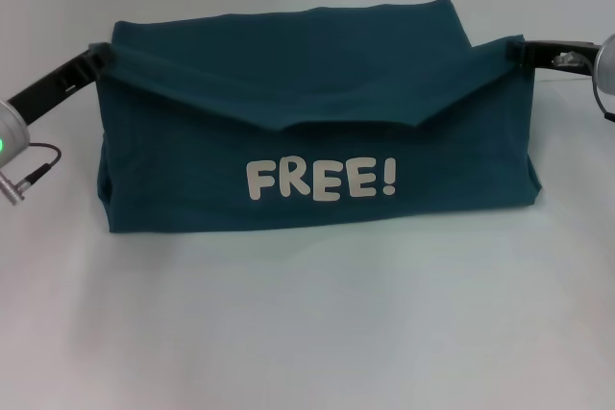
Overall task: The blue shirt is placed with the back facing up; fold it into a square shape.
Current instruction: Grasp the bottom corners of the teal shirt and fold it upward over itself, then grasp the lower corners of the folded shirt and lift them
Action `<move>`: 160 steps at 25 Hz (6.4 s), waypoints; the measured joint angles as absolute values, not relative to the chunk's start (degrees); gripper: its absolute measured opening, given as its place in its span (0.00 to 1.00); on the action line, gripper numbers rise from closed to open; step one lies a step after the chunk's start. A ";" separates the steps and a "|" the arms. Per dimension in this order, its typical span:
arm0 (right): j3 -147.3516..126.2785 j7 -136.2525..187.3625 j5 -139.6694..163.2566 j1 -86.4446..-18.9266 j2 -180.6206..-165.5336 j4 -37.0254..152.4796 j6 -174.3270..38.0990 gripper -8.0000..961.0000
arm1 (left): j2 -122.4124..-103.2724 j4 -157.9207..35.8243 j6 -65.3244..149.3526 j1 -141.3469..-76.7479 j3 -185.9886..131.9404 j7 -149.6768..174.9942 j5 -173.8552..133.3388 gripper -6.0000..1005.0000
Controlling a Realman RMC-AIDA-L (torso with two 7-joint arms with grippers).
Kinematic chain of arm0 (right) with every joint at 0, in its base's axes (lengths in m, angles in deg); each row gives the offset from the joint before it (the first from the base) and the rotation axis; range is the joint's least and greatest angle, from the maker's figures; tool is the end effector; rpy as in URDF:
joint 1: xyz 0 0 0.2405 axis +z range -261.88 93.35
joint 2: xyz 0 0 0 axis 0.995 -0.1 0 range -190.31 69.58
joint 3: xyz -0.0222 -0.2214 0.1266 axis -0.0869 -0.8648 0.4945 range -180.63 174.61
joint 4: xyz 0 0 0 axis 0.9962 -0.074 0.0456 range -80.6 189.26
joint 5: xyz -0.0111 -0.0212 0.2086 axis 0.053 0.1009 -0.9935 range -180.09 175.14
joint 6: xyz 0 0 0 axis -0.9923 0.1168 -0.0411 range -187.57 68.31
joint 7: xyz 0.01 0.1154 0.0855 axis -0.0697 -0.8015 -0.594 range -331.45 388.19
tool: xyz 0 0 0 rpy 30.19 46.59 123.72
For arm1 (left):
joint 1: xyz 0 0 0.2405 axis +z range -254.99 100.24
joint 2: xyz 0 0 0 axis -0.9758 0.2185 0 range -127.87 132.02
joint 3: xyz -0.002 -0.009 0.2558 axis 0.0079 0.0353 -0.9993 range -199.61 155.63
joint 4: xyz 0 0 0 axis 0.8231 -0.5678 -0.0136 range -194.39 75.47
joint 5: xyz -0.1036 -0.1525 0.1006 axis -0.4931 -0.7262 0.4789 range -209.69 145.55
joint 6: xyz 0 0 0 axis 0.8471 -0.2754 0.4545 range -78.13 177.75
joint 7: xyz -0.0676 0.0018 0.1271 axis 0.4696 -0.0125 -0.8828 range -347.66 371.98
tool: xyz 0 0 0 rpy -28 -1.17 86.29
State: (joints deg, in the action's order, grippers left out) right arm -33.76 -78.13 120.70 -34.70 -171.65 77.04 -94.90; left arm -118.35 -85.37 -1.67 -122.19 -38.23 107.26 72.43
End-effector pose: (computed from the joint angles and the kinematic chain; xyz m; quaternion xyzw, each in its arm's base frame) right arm 0.2784 0.4852 0.0660 -0.7544 0.4419 0.1673 0.4556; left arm -0.2599 0.4474 0.0293 -0.6955 -0.4811 -0.3848 0.3698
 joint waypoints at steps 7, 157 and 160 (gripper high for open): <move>-34.82 -76.44 120.63 -35.13 -171.92 76.60 -93.63 0.18 | -119.62 -84.54 3.22 -122.97 -38.52 106.03 72.43 0.12; -34.30 -107.03 136.92 -47.76 -169.93 92.43 -131.35 0.73 | -121.77 -94.54 6.36 -108.23 -66.90 98.03 80.69 0.04; -34.32 -107.38 137.07 -47.81 -169.56 92.57 -131.34 0.73 | -121.77 -95.16 5.68 -107.59 -66.90 98.08 80.69 0.02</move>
State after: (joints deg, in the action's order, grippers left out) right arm -34.32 -107.38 137.07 -47.81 -169.56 92.57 -131.34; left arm -121.77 -95.16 5.68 -107.59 -66.90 98.08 80.69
